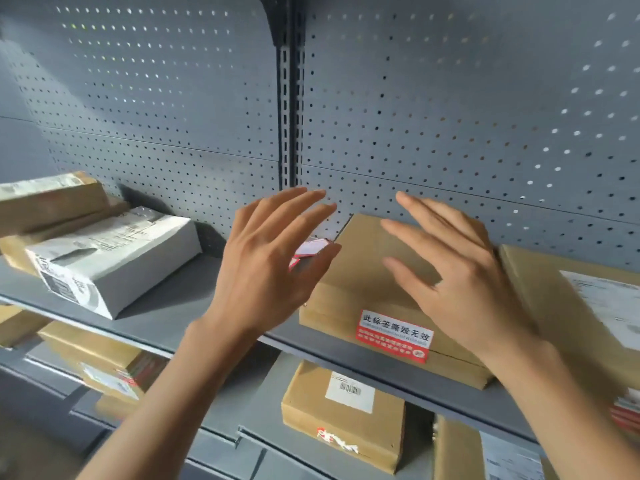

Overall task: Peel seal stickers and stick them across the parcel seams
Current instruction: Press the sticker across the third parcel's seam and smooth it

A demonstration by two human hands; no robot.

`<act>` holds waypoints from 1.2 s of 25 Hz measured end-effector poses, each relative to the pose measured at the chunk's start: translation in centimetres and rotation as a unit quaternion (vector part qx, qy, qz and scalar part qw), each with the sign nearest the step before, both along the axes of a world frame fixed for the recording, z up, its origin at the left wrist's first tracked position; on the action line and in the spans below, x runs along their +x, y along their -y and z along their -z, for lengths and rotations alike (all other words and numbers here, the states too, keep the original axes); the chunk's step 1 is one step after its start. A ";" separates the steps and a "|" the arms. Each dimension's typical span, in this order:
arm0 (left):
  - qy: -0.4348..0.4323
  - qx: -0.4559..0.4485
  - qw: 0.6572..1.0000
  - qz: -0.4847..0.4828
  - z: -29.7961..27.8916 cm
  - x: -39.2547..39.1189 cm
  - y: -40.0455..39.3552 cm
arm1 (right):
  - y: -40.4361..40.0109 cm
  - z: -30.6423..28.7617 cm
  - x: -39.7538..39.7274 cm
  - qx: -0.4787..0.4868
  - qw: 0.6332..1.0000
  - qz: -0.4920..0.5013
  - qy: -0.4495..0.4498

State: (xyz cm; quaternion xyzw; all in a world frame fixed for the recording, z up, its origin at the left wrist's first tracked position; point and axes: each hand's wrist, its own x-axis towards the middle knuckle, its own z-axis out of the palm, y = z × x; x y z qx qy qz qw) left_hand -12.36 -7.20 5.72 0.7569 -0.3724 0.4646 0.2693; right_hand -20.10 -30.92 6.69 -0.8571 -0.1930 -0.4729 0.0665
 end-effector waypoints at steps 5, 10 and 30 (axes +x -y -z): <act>-0.017 0.005 1.000 0.008 -0.2 4.9 -4.4 | -5.1 -0.1 4.5 0.015 1.000 0.008 -0.012; -0.035 0.027 0.999 0.001 0.3 7.6 -6.6 | -7.3 -0.3 7.4 0.006 0.999 0.014 -0.036; -0.120 0.211 0.969 0.049 8.8 11.8 -8.4 | -9.2 1.3 9.4 0.022 0.995 0.028 -0.090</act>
